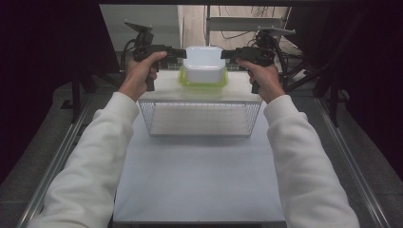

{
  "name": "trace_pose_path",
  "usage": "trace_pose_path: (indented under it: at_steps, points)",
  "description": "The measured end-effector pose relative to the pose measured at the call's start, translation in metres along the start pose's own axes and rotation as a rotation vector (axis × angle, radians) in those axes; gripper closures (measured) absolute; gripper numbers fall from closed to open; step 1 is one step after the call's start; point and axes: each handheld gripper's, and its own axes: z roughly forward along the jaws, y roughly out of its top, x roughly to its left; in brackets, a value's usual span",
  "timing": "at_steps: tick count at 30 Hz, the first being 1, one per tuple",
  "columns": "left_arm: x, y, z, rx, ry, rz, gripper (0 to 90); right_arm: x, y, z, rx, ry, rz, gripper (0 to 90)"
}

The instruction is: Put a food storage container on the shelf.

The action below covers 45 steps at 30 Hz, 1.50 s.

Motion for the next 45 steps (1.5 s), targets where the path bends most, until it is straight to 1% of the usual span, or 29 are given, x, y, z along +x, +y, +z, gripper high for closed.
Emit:
trace_pose_path:
  at_steps: [1,4,5,9,12,14,17,18,19,20,22,24,26,28,29,31,33,35,38,40,42,44,45]
  points:
    - [-0.003,-0.003,-0.004,-0.011,0.007,0.017,34.3,0.002,-0.002,-0.003,-0.008,0.0,-0.02,38.0]
    - [-0.01,-0.015,-0.016,-0.037,0.01,0.056,30.7,0.006,-0.008,-0.012,-0.022,-0.006,-0.071,34.7]
    - [-0.012,-0.019,-0.019,-0.036,0.016,0.07,29.9,0.007,-0.012,-0.016,-0.031,-0.008,-0.098,33.9]
    - [-0.021,-0.042,-0.035,-0.038,0.035,0.135,27.1,0.008,-0.029,-0.028,-0.042,-0.029,-0.18,31.8]
    - [-0.025,-0.063,-0.043,-0.03,0.042,0.173,26.4,0.01,-0.046,-0.039,-0.041,-0.029,-0.236,30.6]
    - [-0.027,-0.076,-0.046,-0.026,0.054,0.195,26.1,0.01,-0.058,-0.046,-0.04,-0.04,-0.276,30.0]
    - [-0.026,-0.098,-0.05,-0.024,0.056,0.21,25.5,0.01,-0.076,-0.055,-0.031,-0.06,-0.33,28.3]
    - [-0.025,-0.107,-0.051,-0.027,0.062,0.216,25.5,0.01,-0.082,-0.058,-0.034,-0.067,-0.344,28.1]
    - [-0.024,-0.113,-0.052,-0.026,0.069,0.224,25.4,0.009,-0.09,-0.063,-0.039,-0.073,-0.358,27.9]
    - [-0.023,-0.12,-0.053,-0.022,0.072,0.228,25.4,0.009,-0.095,-0.065,-0.039,-0.077,-0.363,27.9]
    - [-0.02,-0.136,-0.053,-0.02,0.07,0.226,25.0,0.007,-0.108,-0.072,-0.039,-0.084,-0.39,27.8]
    - [-0.015,-0.151,-0.054,-0.007,0.071,0.223,25.0,0.006,-0.123,-0.077,-0.04,-0.089,-0.421,27.8]
    - [-0.009,-0.167,-0.054,0.0,0.094,0.231,24.7,0.004,-0.139,-0.082,-0.042,-0.076,-0.438,27.8]
    - [-0.002,-0.182,-0.055,0.008,0.106,0.231,24.5,0.0,-0.155,-0.085,-0.041,-0.058,-0.447,27.8]
    - [0.002,-0.19,-0.056,0.01,0.113,0.226,24.5,-0.002,-0.163,-0.086,-0.04,-0.05,-0.448,27.8]
    - [0.01,-0.206,-0.058,-0.003,0.14,0.227,25.4,-0.009,-0.178,-0.086,-0.03,-0.047,-0.448,27.8]
    - [0.017,-0.221,-0.06,0.004,0.158,0.224,26.4,-0.016,-0.192,-0.085,-0.019,-0.047,-0.446,27.8]
    - [0.024,-0.235,-0.062,0.014,0.161,0.215,26.5,-0.024,-0.205,-0.083,-0.006,-0.035,-0.43,27.8]
    - [0.033,-0.254,-0.065,0.032,0.187,0.215,26.7,-0.035,-0.225,-0.083,0.016,-0.06,-0.429,27.8]
    - [0.038,-0.264,-0.066,0.063,0.202,0.214,26.8,-0.043,-0.236,-0.082,0.035,-0.073,-0.416,27.4]
    - [0.043,-0.274,-0.067,0.073,0.226,0.213,27.0,-0.049,-0.248,-0.081,0.06,-0.095,-0.41,27.2]
    - [0.046,-0.281,-0.066,0.092,0.237,0.212,27.2,-0.056,-0.258,-0.08,0.072,-0.108,-0.399,27.2]
    - [0.048,-0.284,-0.066,0.104,0.251,0.22,27.2,-0.059,-0.262,-0.079,0.084,-0.116,-0.397,26.7]
